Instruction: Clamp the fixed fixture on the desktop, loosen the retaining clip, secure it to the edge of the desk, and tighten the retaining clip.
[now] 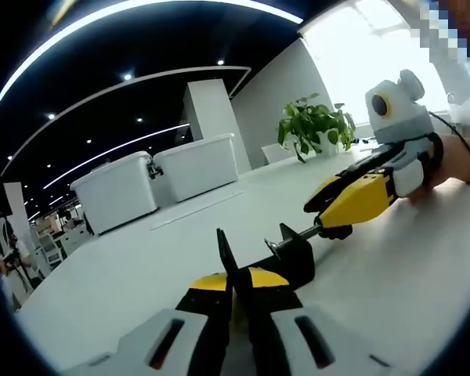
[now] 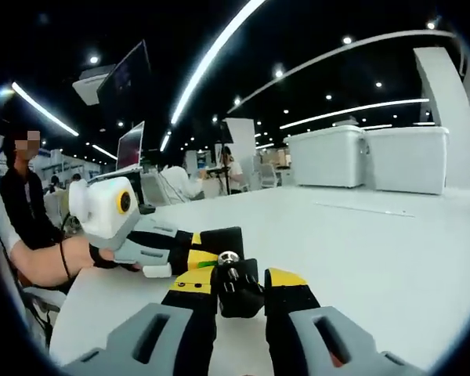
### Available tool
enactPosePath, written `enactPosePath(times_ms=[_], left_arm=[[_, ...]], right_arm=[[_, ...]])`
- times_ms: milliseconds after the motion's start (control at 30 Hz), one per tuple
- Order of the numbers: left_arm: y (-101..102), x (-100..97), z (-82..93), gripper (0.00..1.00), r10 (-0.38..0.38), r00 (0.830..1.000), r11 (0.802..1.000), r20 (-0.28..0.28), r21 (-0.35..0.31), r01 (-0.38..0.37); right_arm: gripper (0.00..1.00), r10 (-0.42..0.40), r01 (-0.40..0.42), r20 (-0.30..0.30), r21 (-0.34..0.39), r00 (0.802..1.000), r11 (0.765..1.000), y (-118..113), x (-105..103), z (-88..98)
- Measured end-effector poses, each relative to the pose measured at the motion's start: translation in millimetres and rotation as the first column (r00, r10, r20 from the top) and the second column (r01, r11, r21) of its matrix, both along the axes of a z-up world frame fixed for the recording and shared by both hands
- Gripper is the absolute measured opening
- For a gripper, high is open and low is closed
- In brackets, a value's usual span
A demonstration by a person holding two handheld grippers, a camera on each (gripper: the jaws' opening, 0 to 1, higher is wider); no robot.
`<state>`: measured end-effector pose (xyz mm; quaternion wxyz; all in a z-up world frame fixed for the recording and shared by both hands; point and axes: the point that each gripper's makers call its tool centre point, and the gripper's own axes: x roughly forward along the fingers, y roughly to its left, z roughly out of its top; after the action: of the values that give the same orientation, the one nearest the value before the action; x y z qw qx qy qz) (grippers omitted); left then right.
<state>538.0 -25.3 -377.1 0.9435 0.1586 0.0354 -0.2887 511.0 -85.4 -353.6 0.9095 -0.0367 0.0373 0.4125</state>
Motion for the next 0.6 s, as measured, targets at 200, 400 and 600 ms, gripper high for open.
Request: enactPosePath(times_ms=[200,400,600], left_arm=[[0.0,-0.2,-0.1,0.07,0.000,1.000,1.000,0.001,0.001,0.000],[0.0,-0.2,-0.1,0.07,0.000,1.000,1.000,0.001,0.001,0.000],[0.1,-0.2,-0.1,0.07,0.000,1.000,1.000,0.000,0.001,0.000]], right_arm=[[0.21,0.020,0.081,0.335,-0.286,0.942,0.955,5.8,-4.8,-0.4],[0.21,0.051,0.116,0.413,-0.371,0.910,0.921,8.6,-4.7,-2.0],[0.22,-0.029,0.102,0.284,-0.248,0.958,0.963,1.7,1.4,-0.2]])
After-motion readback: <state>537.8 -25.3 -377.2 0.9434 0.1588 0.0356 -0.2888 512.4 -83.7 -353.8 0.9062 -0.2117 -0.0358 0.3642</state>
